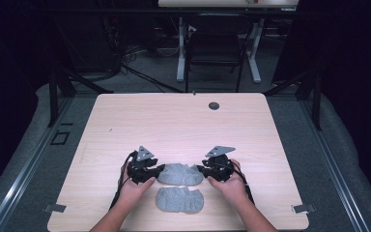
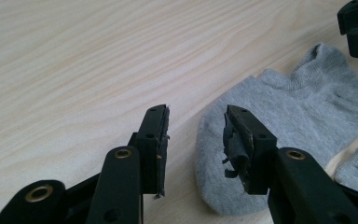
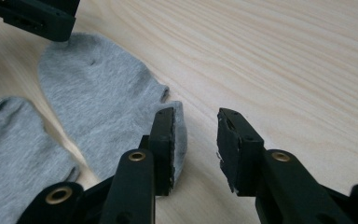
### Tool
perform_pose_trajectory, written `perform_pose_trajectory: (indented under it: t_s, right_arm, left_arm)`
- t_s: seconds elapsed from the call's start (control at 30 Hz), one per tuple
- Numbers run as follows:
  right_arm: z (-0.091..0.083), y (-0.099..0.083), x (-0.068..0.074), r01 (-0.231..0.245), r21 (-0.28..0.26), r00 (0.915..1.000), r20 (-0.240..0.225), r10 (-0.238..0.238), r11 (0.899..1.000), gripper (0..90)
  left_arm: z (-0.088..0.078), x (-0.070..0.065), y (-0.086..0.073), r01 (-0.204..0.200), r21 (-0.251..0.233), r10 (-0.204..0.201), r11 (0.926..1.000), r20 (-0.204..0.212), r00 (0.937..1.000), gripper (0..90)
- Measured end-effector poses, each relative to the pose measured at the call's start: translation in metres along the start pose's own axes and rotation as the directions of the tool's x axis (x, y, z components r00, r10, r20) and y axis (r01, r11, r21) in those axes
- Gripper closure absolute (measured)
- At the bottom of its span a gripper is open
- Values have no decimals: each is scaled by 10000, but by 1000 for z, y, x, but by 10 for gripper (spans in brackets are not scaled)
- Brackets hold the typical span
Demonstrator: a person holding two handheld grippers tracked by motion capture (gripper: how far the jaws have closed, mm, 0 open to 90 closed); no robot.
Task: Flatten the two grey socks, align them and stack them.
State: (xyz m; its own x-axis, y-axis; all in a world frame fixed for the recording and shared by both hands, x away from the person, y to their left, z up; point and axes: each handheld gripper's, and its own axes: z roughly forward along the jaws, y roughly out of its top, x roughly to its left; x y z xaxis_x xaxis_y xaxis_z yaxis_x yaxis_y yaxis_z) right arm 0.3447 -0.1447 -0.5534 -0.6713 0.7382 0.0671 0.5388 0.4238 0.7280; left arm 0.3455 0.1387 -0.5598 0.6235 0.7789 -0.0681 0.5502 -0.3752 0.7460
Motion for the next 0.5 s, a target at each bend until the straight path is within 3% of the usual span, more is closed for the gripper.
perform_pose_trajectory:
  t_s: [0.33,0.5]
  right_arm:
    - [9,0,-2,-49,246,9999,-143,52,9997,657]
    - [13,-1,0,39,407,9998,-177,-32,9992,708]
  left_arm:
    - [6,1,-2,-152,181,149,9997,129,9998,635]
    - [7,0,-2,-274,300,271,9992,80,9996,687]
